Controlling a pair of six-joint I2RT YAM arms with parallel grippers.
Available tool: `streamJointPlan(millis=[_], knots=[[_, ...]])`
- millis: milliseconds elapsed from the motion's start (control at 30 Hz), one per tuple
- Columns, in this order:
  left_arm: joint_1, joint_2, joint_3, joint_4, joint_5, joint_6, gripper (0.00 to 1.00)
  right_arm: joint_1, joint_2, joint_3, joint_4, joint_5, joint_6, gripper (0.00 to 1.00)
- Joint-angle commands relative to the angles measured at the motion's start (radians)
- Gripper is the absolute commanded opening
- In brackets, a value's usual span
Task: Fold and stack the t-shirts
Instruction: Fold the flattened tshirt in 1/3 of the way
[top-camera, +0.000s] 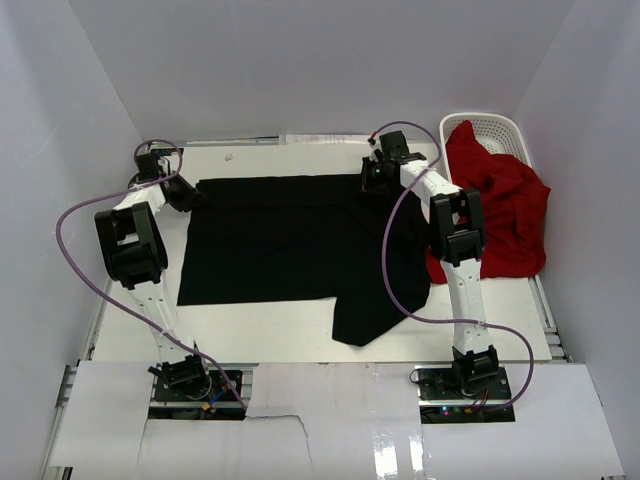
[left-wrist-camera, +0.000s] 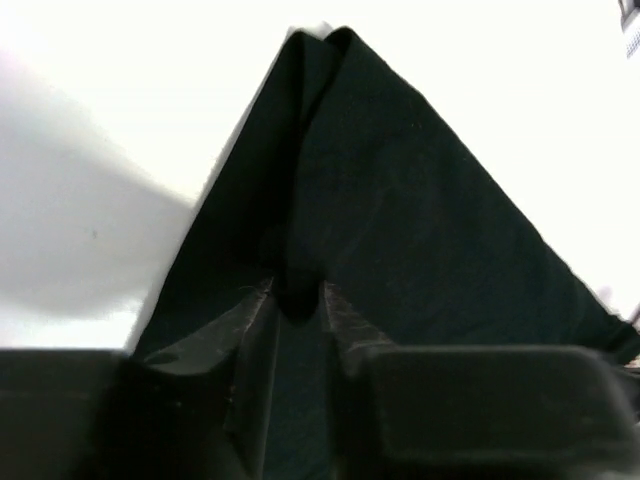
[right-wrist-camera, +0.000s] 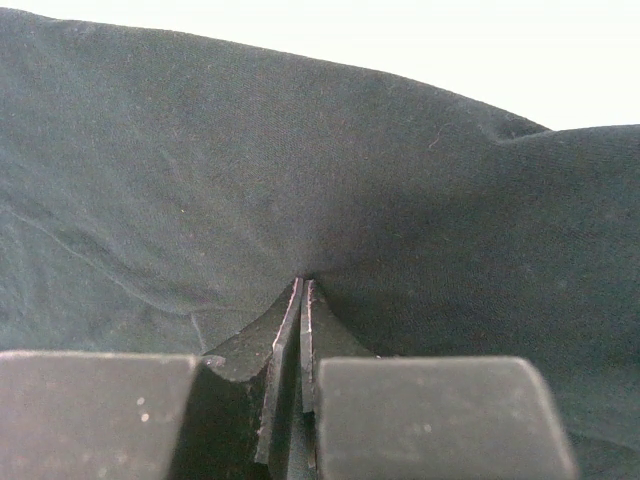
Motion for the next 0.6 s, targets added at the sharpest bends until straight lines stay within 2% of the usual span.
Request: streamJointPlan(millis=[0, 100, 200, 433, 567], knots=[[0.009, 0.019, 0.043, 0.020, 0.030, 0.002, 0.31, -0.002, -0.009, -0.010, -0.054, 0.016, -0.017, 0.08], [0.015, 0.023, 0.044, 0.016, 0.014, 0.005, 0.23, -0.002, -0.010, -0.008, -0.054, 0.014, -0.019, 0.08], [0.014, 0.001, 0.038, 0.009, -0.039, 0.029, 0.22, -0.002, -0.009, -0.008, -0.053, 0.011, -0.017, 0.08], [0.015, -0.057, 0.032, -0.028, -0.183, 0.092, 0.26, -0.002, -0.004, -0.010, -0.053, 0.010, -0.013, 0.08], [0.015, -0.068, 0.046, -0.046, -0.246, 0.129, 0.32, -0.002, -0.004, -0.013, -0.054, 0.020, -0.013, 0.08]])
